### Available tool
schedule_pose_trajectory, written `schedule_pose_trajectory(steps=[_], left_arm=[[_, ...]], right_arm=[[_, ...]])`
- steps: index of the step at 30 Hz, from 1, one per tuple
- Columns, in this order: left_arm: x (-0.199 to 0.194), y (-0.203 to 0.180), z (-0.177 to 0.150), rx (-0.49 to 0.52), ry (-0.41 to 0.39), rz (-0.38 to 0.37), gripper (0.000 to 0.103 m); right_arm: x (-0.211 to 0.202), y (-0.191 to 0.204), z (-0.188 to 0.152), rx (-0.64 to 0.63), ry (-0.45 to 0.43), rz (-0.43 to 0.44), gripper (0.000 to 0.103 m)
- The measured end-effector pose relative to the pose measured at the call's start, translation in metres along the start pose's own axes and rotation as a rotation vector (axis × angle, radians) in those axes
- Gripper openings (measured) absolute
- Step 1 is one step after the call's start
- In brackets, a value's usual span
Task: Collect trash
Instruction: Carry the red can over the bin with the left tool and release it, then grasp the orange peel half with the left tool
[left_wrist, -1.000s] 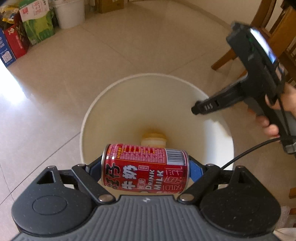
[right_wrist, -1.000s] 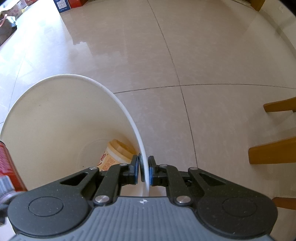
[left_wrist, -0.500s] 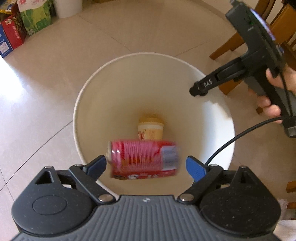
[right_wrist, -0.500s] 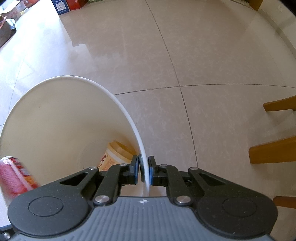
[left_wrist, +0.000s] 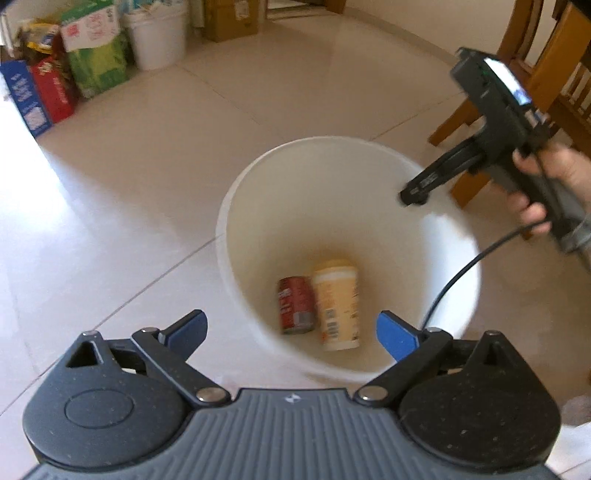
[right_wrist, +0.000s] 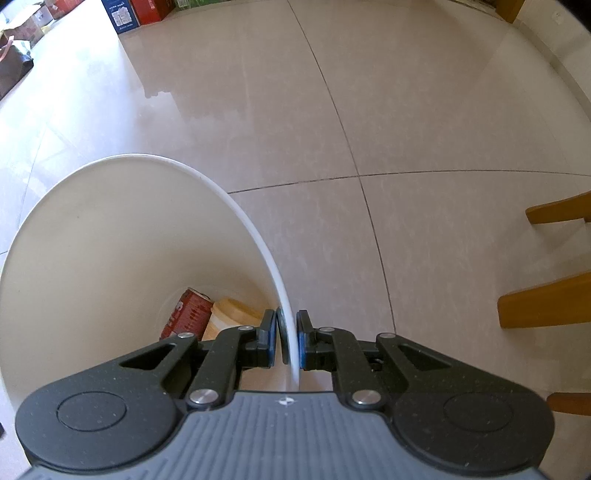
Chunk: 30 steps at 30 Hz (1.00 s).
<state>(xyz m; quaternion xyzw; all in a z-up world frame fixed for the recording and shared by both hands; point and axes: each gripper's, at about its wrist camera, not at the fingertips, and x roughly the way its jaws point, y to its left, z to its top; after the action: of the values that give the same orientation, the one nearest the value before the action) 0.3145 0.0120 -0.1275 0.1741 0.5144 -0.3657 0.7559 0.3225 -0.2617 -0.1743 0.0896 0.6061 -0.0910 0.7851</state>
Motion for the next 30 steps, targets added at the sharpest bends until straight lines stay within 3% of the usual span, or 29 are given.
schedule_pose_trajectory(steps=[8, 12, 20, 25, 30], left_arm=[[0.022, 0.032, -0.075, -0.122, 0.010, 0.037, 0.100], [0.065, 0.028, -0.115, -0.137, 0.052, 0.034, 0.100], [0.152, -0.004, -0.168, 0.082, 0.134, 0.167, 0.100], [0.174, -0.007, -0.174, 0.138, 0.138, 0.231, 0.100], [0.186, -0.008, -0.167, 0.141, 0.140, 0.247, 0.097]], right_arm=[[-0.002, 0.000, 0.002, 0.003, 0.000, 0.000, 0.013], [-0.002, 0.001, 0.001, 0.003, -0.003, -0.002, 0.013], [-0.002, 0.005, 0.001, -0.005, -0.007, -0.013, 0.014], [-0.002, 0.006, 0.000, -0.009, -0.009, -0.015, 0.014], [-0.002, 0.005, -0.001, -0.005, -0.011, -0.014, 0.014]])
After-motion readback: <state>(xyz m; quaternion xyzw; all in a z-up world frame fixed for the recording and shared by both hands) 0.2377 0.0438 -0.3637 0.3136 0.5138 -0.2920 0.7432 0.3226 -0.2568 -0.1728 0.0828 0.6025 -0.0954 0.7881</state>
